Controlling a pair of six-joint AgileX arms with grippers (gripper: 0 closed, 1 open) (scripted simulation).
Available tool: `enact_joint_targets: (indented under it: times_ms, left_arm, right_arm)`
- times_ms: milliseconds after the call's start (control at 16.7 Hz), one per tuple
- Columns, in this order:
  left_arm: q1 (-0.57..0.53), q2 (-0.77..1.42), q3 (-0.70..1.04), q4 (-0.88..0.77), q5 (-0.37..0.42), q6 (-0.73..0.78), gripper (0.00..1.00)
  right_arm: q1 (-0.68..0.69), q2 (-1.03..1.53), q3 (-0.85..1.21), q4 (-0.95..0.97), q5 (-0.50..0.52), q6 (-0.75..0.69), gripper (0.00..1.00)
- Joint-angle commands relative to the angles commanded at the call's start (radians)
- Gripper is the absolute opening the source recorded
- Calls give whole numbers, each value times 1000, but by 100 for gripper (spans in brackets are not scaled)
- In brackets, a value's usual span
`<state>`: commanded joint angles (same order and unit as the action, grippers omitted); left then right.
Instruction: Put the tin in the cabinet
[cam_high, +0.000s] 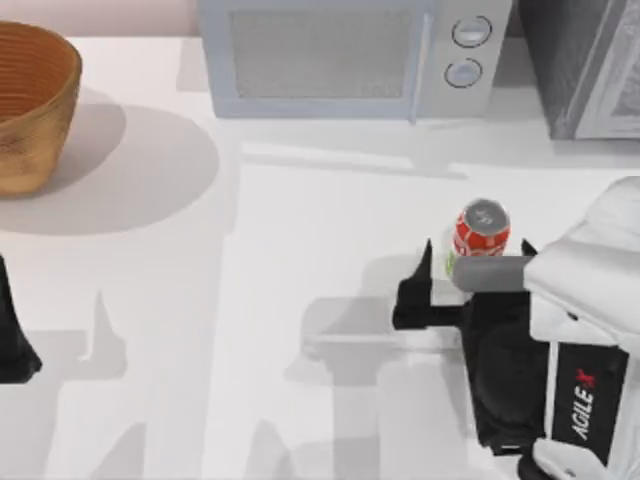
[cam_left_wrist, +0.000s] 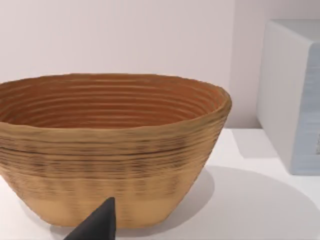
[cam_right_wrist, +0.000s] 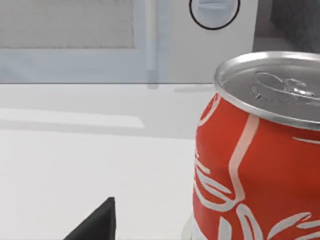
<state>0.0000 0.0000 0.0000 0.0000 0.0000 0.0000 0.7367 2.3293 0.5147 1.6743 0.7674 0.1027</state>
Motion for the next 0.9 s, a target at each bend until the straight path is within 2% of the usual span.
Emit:
enact_joint_targets:
  times_ms: [240,480,900]
  left_arm:
    - [0,0,0,0,0,0,100]
    - [0,0,0,0,0,0,100]
    - [0,0,0,0,0,0,100]
  right_arm:
    - [-72,21,91,-60,-71,-14,100]
    - [-80,24,101,-67,-79,-15,100]
    - [-80,24,101,-67,-79,-15,47]
